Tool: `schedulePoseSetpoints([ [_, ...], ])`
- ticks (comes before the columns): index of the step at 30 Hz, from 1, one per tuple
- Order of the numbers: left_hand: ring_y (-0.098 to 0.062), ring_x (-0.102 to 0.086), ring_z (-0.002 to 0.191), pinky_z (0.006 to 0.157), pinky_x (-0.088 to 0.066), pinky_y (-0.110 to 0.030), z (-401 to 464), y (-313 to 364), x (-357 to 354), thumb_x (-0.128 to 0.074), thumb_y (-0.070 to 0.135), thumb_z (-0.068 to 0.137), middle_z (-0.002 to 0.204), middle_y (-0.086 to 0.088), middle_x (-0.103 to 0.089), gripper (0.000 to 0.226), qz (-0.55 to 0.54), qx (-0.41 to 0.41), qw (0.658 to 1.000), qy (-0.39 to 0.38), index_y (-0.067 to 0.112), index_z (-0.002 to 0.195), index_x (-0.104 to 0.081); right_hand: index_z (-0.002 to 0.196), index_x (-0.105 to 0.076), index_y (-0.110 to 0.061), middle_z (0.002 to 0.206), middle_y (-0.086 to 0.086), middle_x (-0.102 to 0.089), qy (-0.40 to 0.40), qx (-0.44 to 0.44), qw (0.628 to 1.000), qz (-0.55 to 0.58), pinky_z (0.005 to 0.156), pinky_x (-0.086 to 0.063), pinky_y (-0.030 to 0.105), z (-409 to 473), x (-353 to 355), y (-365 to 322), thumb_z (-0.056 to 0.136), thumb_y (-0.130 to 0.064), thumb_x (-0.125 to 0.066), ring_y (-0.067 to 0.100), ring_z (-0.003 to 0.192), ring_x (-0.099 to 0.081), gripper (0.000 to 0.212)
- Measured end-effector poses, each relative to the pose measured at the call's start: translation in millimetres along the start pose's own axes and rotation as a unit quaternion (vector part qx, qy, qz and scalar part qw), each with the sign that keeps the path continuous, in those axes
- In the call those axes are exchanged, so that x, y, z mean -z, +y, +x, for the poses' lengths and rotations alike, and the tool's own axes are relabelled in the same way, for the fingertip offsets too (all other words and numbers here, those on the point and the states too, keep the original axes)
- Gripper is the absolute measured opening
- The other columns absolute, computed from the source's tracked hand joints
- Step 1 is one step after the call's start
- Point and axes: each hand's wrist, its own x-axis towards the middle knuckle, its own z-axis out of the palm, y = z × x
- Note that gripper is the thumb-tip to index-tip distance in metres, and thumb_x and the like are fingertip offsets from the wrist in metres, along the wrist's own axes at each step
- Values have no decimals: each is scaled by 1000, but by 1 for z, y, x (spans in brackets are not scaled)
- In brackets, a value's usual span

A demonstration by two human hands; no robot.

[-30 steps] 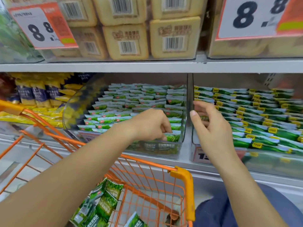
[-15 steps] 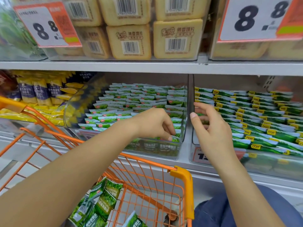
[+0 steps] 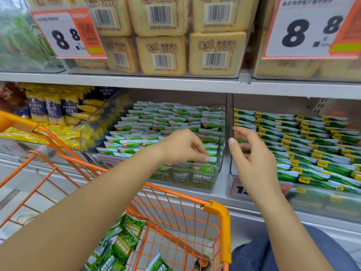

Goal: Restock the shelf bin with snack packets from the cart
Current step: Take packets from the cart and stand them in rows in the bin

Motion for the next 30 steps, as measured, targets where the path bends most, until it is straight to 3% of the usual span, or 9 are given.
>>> schedulePoseSetpoints([
  [2, -9, -63, 96, 85, -52, -31, -1, -7, 0, -60, 40, 93, 108, 5, -70, 29, 16, 10, 996, 86, 20, 111, -70, 129, -50, -32, 117, -15, -57, 5, -3, 1000, 0, 73, -46, 22, 0, -1, -1, 96, -37, -47, -12, 89, -52, 34],
  [6, -28, -52, 123, 100, -43, -43, 9, -14, -11, -40, 36, 102, 138, -8, -54, 45, 118, 32, 989, 82, 16, 142, -45, 128, -51, -30, 117, -13, -58, 21, -8, 1000, -1, 74, -49, 29, -1, -4, -4, 96, -35, -47, -10, 86, -53, 32],
  [13, -31, -47, 123, 98, -40, -38, 66, 12, -15, -32, 34, 103, 135, -14, -53, 41, 168, 57, 980, 93, 14, 134, -49, 126, -52, -31, 114, -14, -59, 32, -8, 999, -3, 73, -51, 33, 0, -6, -3, 95, -34, -48, -7, 88, -56, 31],
  [16, -28, -58, 101, 82, -40, -33, 88, 13, -6, -35, 37, 103, 107, -7, -65, 38, 252, 123, 953, 115, 17, 113, -65, 126, -52, -31, 114, -15, -59, 31, -5, 999, 3, 71, -51, 31, 0, -5, -2, 95, -34, -48, -9, 89, -55, 32],
  [18, -21, -55, 73, 70, -40, -31, 95, 10, 1, -47, 29, 100, 79, -1, -58, 27, 260, 156, 947, 109, 13, 101, -68, 124, -53, -32, 112, -15, -58, 30, -9, 999, 10, 71, -52, 32, 1, -6, -3, 94, -34, -48, -10, 91, -54, 31],
  [20, -19, -50, 64, 64, -40, -31, 100, 6, 9, -55, 24, 96, 68, 0, -50, 18, 237, 165, 954, 85, 10, 88, -63, 122, -53, -34, 109, -17, -58, 31, -13, 999, 15, 72, -52, 33, 3, -7, -3, 92, -36, -48, -9, 89, -55, 30],
  [23, -21, -55, 64, 55, -40, -29, 102, 2, 18, -58, 22, 93, 75, -5, -61, 20, 233, 133, 963, 30, 9, 79, -64, 117, -53, -36, 107, -18, -59, 41, -15, 999, 23, 73, -52, 36, 6, -9, -4, 90, -39, -47, -6, 85, -56, 28],
  [25, -25, -63, 74, 64, -48, -32, 103, -2, 18, -56, 20, 93, 92, -8, -70, 18, 241, 116, 964, 15, 9, 89, -70, 116, -53, -36, 106, -17, -58, 44, -16, 999, 23, 73, -52, 36, 6, -9, -3, 91, -38, -48, -5, 85, -56, 26],
  [30, -24, -65, 95, 77, -49, -31, 100, -1, 8, -59, 27, 93, 107, 1, -71, 17, 267, 74, 955, 110, 24, 98, -75, 118, -53, -34, 106, -15, -58, 44, -13, 999, 21, 72, -52, 37, 6, -10, 0, 94, -34, -51, -3, 84, -56, 24],
])
